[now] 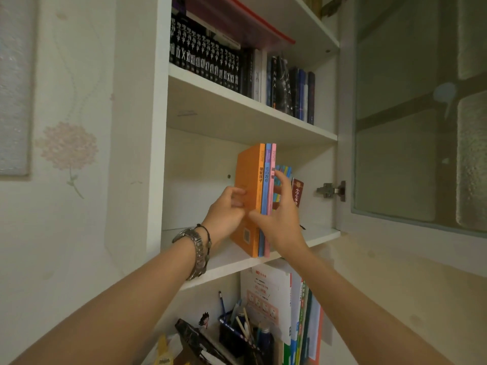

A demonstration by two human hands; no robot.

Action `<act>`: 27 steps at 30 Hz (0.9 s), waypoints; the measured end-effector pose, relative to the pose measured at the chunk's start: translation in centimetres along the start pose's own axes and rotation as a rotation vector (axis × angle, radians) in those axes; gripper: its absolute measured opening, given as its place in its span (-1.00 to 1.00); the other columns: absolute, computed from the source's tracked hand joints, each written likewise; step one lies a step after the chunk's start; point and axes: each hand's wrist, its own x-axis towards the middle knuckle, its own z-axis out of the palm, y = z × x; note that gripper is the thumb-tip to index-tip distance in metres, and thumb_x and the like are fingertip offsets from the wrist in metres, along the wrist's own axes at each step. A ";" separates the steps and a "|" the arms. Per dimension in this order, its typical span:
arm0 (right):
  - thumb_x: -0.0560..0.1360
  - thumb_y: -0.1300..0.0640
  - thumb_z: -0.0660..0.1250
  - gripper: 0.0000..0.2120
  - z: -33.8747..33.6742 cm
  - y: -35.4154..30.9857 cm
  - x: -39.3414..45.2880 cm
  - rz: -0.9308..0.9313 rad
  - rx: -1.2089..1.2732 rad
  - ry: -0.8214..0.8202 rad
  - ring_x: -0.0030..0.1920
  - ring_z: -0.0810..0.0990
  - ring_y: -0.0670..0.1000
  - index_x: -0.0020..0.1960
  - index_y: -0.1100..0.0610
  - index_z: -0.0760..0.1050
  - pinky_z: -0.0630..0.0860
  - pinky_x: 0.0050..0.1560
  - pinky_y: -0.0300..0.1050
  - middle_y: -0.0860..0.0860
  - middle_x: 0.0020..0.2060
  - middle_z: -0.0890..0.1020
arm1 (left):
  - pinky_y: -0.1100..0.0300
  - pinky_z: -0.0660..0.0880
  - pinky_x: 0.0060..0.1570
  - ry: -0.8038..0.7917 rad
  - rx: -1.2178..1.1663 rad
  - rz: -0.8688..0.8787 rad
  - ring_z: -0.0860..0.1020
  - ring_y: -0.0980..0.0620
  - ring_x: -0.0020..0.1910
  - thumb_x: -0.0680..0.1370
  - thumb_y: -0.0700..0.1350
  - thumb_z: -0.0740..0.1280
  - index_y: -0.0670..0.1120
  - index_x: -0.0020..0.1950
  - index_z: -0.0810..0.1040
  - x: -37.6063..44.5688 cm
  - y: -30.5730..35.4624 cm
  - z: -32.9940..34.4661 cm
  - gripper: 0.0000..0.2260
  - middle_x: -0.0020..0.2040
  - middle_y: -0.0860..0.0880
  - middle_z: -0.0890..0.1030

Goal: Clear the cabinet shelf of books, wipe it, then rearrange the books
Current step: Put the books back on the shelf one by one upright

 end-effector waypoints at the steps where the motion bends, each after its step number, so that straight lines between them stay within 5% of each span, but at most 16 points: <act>1: 0.37 0.31 0.47 -0.22 0.3 0.3 0.2 0.000 0.001 0.010 -0.02 0.57 -0.25 0.37 -0.18 0.15 0.55 -0.13 -0.35 -0.27 0.01 0.46 | 0.14 0.50 -0.03 0.014 0.057 -0.011 0.56 -0.01 0.07 0.54 -0.22 0.25 0.03 0.25 0.36 0.7 0.2 0.1 -0.68 0.08 -0.02 0.55; 4: 0.40 0.27 0.47 -0.28 0.9 1.0 0.7 0.009 0.025 0.035 -0.01 0.54 -0.35 0.34 -0.18 0.17 0.50 -0.14 -0.44 -0.27 0.00 0.47 | -0.03 0.53 0.10 0.082 0.143 -0.033 0.59 -0.06 0.02 0.55 -0.20 0.20 -0.01 0.21 0.33 2.5 0.6 0.6 -0.74 0.05 -0.07 0.58; 9: 0.46 0.27 0.42 -0.33 1.5 2.7 2.0 0.042 0.024 0.039 -0.04 0.48 -0.46 0.41 -0.09 0.18 0.49 -0.17 -0.47 -0.30 0.00 0.44 | -0.01 0.55 0.07 0.152 0.209 -0.053 0.59 -0.06 -0.01 0.61 -0.12 0.11 -0.02 0.22 0.33 4.5 0.2 1.5 -0.81 0.06 -0.07 0.57; 14: 0.49 0.29 0.39 -0.40 1.9 4.4 3.1 0.090 0.069 0.027 -0.04 0.54 -0.36 0.29 -0.20 0.18 0.52 -0.13 -0.37 -0.29 0.01 0.44 | 0.17 0.44 -0.22 0.193 0.245 -0.099 0.53 0.00 -0.10 0.63 -0.09 0.10 -0.02 0.25 0.33 6.1 -0.1 2.1 -0.80 0.07 -0.04 0.54; 18: 0.49 0.31 0.37 -0.39 1.9 5.8 4.1 0.139 0.107 -0.003 0.02 0.55 -0.18 0.28 -0.19 0.17 0.55 0.06 -0.17 -0.29 0.03 0.43 | 0.13 0.47 -0.09 0.153 0.225 -0.073 0.55 -0.01 0.00 0.63 -0.10 0.13 0.00 0.30 0.32 7.2 -2.0 2.6 -0.76 0.18 -0.05 0.54; 23: 0.47 0.34 0.38 -0.40 1.6 7.7 5.3 0.169 0.111 -0.051 -0.01 0.55 -0.21 0.25 -0.17 0.18 0.56 -0.12 -0.33 -0.25 0.03 0.44 | 0.07 0.48 0.09 0.067 0.206 -0.064 0.54 -0.05 0.11 0.62 -0.07 0.17 0.03 0.38 0.24 8.9 -4.8 3.3 -0.67 0.30 -0.07 0.47; 27: 0.48 0.40 0.33 -0.24 1.7 9.5 6.5 0.202 0.074 -0.063 0.07 0.52 -0.15 0.40 -0.17 0.04 0.56 -0.02 -0.24 -0.18 0.09 0.41 | -0.03 0.47 0.19 -0.032 0.205 -0.016 0.53 -0.07 0.16 0.61 0.06 0.18 0.07 0.44 0.18 9.5 -6.0 4.0 -0.59 0.31 -0.01 0.47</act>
